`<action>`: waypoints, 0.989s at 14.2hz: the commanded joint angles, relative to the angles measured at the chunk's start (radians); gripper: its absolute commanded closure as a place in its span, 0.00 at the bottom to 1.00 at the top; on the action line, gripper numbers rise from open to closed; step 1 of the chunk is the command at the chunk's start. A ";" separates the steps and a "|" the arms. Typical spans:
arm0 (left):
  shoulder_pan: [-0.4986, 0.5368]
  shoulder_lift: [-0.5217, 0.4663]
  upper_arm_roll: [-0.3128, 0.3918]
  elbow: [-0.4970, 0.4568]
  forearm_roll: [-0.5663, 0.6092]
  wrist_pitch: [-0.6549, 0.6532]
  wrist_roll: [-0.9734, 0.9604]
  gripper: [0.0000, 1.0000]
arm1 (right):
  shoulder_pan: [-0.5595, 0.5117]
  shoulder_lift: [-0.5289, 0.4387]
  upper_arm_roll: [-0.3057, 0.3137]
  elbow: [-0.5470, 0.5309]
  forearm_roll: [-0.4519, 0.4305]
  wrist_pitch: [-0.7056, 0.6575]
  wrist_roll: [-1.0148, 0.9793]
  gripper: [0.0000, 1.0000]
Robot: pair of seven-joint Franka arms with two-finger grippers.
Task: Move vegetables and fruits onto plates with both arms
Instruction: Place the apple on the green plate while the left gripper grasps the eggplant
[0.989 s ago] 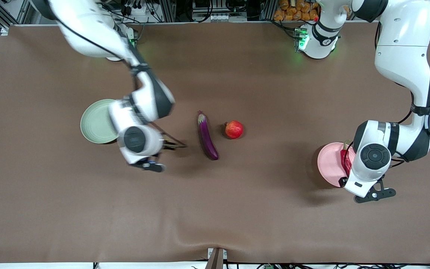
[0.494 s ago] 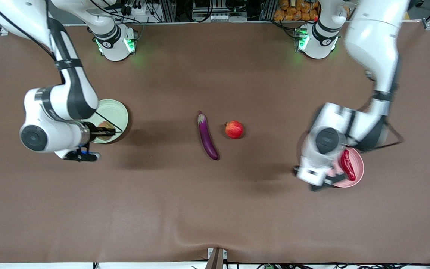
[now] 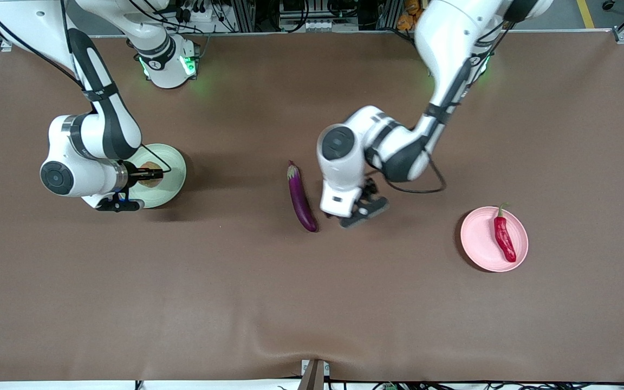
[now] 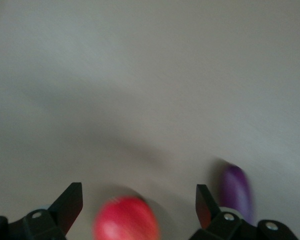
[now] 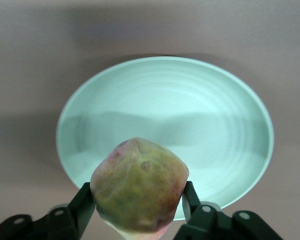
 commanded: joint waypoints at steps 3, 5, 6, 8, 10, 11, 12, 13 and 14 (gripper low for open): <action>-0.135 0.127 0.030 0.107 -0.012 0.131 -0.282 0.00 | -0.084 -0.033 0.002 0.038 -0.015 -0.058 -0.219 0.00; -0.175 0.170 0.053 0.128 -0.011 0.195 -0.321 0.00 | -0.084 -0.033 0.004 0.047 0.007 -0.095 -0.213 0.00; -0.195 0.186 0.067 0.131 -0.011 0.209 -0.327 0.00 | -0.071 -0.033 0.007 0.058 0.026 -0.112 -0.187 0.00; -0.219 0.213 0.094 0.131 -0.011 0.220 -0.331 0.00 | -0.042 -0.027 0.008 0.108 0.111 -0.153 -0.071 0.00; -0.236 0.239 0.110 0.131 -0.008 0.240 -0.341 0.00 | -0.004 -0.025 0.008 0.133 0.147 -0.155 0.026 0.00; -0.236 0.249 0.114 0.131 -0.008 0.254 -0.341 0.00 | 0.017 -0.024 0.008 0.144 0.152 -0.155 0.067 0.00; -0.238 0.256 0.116 0.130 -0.005 0.264 -0.341 0.00 | 0.042 -0.024 0.008 0.158 0.171 -0.155 0.115 0.00; -0.245 0.262 0.122 0.130 0.003 0.264 -0.341 0.00 | 0.069 -0.024 0.008 0.171 0.197 -0.155 0.173 0.00; -0.259 0.261 0.139 0.130 0.006 0.264 -0.339 0.28 | 0.096 -0.022 0.008 0.190 0.217 -0.155 0.233 0.00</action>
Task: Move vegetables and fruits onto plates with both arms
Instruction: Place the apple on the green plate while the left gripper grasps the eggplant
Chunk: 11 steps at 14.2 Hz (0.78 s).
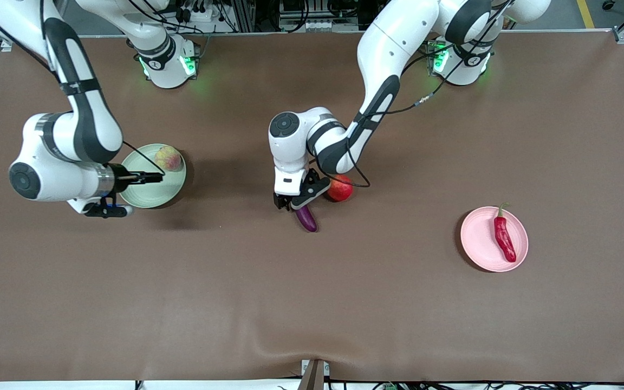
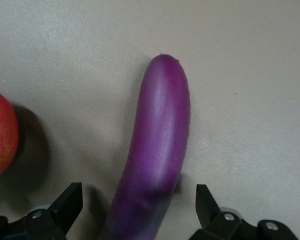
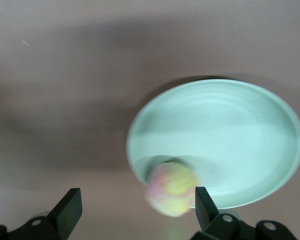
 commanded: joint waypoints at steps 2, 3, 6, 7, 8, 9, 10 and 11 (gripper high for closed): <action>-0.036 0.018 0.044 0.028 0.007 0.007 -0.009 1.00 | 0.106 0.002 -0.005 0.062 0.073 -0.015 0.222 0.00; -0.036 0.020 0.044 0.026 0.008 0.007 -0.007 1.00 | 0.129 0.007 -0.005 0.077 0.085 -0.015 0.275 0.00; -0.030 -0.027 0.045 0.026 0.008 -0.006 -0.001 1.00 | 0.169 0.027 -0.005 0.106 0.090 -0.013 0.353 0.00; -0.027 -0.058 0.045 0.025 0.008 -0.030 0.000 1.00 | 0.177 0.032 -0.005 0.106 0.090 -0.010 0.356 0.00; -0.022 -0.092 0.045 0.026 0.008 -0.089 0.014 1.00 | 0.179 0.032 -0.005 0.106 0.090 -0.010 0.357 0.00; 0.002 -0.130 0.044 0.026 0.007 -0.145 0.061 1.00 | 0.179 0.032 -0.005 0.106 0.090 -0.010 0.357 0.00; 0.029 -0.173 0.041 0.023 0.007 -0.186 0.121 1.00 | 0.183 0.033 -0.005 0.106 0.094 -0.009 0.357 0.00; 0.052 -0.205 0.042 0.020 0.001 -0.231 0.170 1.00 | 0.194 0.033 -0.005 0.108 0.126 -0.006 0.372 0.00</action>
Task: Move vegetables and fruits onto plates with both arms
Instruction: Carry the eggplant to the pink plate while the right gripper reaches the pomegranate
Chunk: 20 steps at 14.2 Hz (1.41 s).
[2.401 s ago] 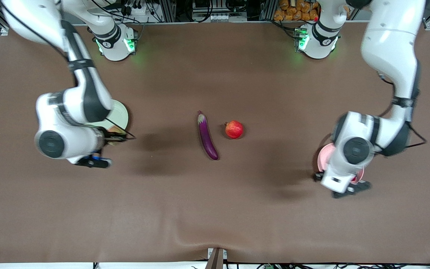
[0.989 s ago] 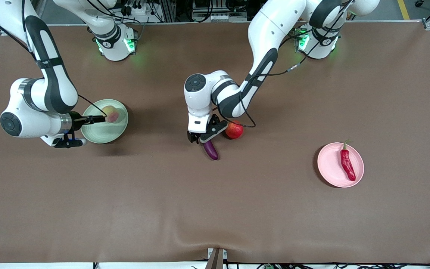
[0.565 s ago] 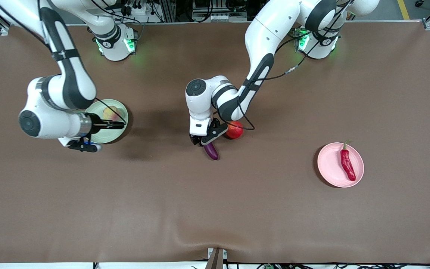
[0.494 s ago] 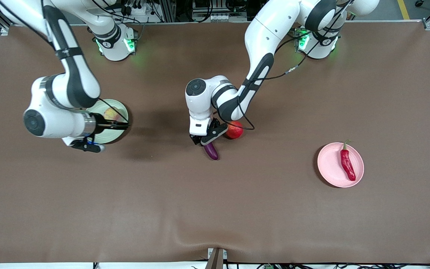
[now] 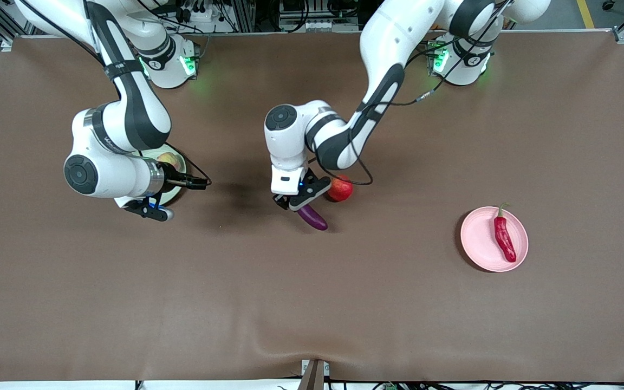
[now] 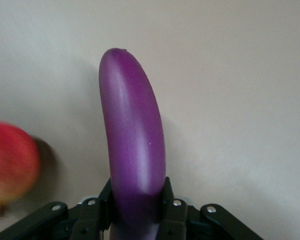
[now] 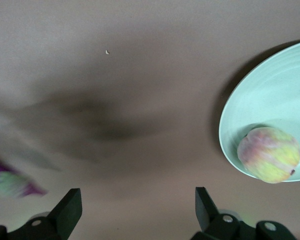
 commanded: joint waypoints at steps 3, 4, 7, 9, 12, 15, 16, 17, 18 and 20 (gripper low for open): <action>0.168 -0.157 -0.003 -0.053 0.009 -0.174 0.323 1.00 | 0.094 0.047 -0.008 0.070 0.109 0.026 0.142 0.00; 0.210 -0.160 -0.002 -0.056 0.006 -0.209 0.421 1.00 | 0.120 0.071 -0.008 0.108 0.110 0.028 0.202 0.00; 0.337 -0.161 -0.005 -0.073 0.009 -0.304 0.692 1.00 | 0.230 0.192 -0.008 0.287 0.138 0.029 0.432 0.00; 0.411 -0.195 -0.005 -0.138 0.011 -0.318 0.891 1.00 | 0.290 0.283 -0.008 0.399 0.138 0.069 0.556 0.00; 0.512 -0.255 -0.004 -0.260 0.014 -0.267 1.077 1.00 | 0.373 0.357 -0.010 0.432 0.130 0.220 0.695 0.00; 0.627 -0.324 -0.020 -0.422 0.014 -0.068 1.213 1.00 | 0.440 0.403 -0.010 0.432 0.138 0.385 0.720 0.00; 0.656 -0.345 -0.022 -0.480 0.012 0.014 1.235 1.00 | 0.454 0.415 -0.010 0.434 0.139 0.428 0.748 0.00; 0.683 -0.356 -0.023 -0.533 0.014 0.101 1.238 1.00 | 0.462 0.437 -0.008 0.456 0.141 0.463 0.800 0.00; 0.695 -0.356 -0.023 -0.565 0.014 0.166 1.239 1.00 | 0.480 0.467 -0.008 0.493 0.139 0.471 0.843 0.00; 0.706 -0.350 -0.020 -0.617 0.012 0.258 1.240 1.00 | 0.529 0.516 -0.010 0.542 0.132 0.471 0.911 0.00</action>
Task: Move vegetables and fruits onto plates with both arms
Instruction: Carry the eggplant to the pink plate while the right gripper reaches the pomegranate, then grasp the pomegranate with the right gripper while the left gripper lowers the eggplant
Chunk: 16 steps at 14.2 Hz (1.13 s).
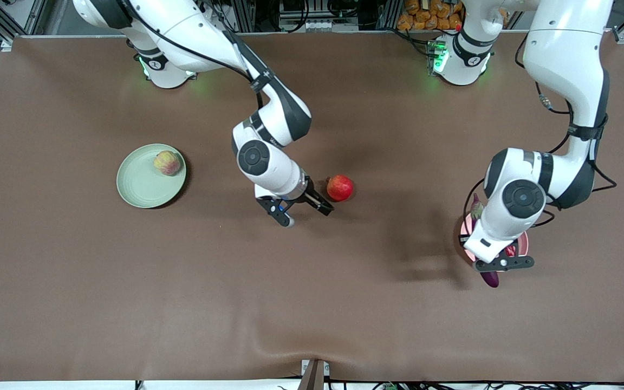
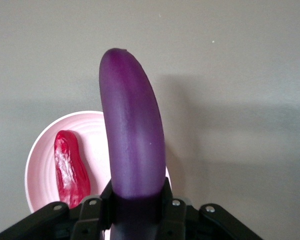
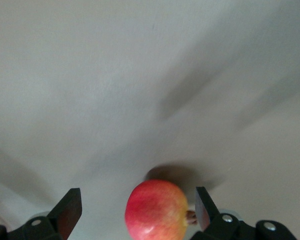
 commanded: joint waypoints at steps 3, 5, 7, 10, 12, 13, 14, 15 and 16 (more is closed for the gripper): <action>0.059 -0.026 -0.019 -0.113 0.012 0.098 0.071 1.00 | 0.098 0.092 -0.013 0.109 0.000 -0.005 0.129 0.00; 0.064 -0.004 -0.019 -0.113 0.009 0.118 0.065 1.00 | 0.112 0.098 -0.013 0.106 -0.013 -0.006 0.135 0.00; 0.068 0.012 -0.019 -0.113 0.009 0.139 0.065 1.00 | 0.136 0.132 -0.017 0.110 -0.022 -0.002 0.166 0.00; 0.071 0.024 -0.019 -0.115 0.011 0.156 0.065 1.00 | 0.139 0.160 -0.017 0.109 -0.176 -0.008 0.157 0.49; 0.073 0.041 -0.017 -0.116 0.009 0.197 0.065 1.00 | 0.119 0.160 -0.014 0.112 -0.185 -0.012 0.154 1.00; 0.079 0.050 -0.017 -0.116 0.009 0.214 0.065 1.00 | 0.101 0.154 -0.013 0.115 -0.180 -0.015 0.154 1.00; 0.080 0.053 -0.017 -0.116 0.009 0.219 0.066 1.00 | 0.077 0.148 -0.008 0.118 -0.178 -0.052 0.151 1.00; 0.081 0.053 -0.017 -0.116 0.009 0.220 0.066 0.93 | 0.049 0.128 -0.007 0.139 -0.177 -0.125 0.143 1.00; 0.084 0.052 -0.017 -0.118 0.009 0.220 0.066 0.80 | 0.014 0.118 -0.003 0.171 -0.175 -0.218 0.125 1.00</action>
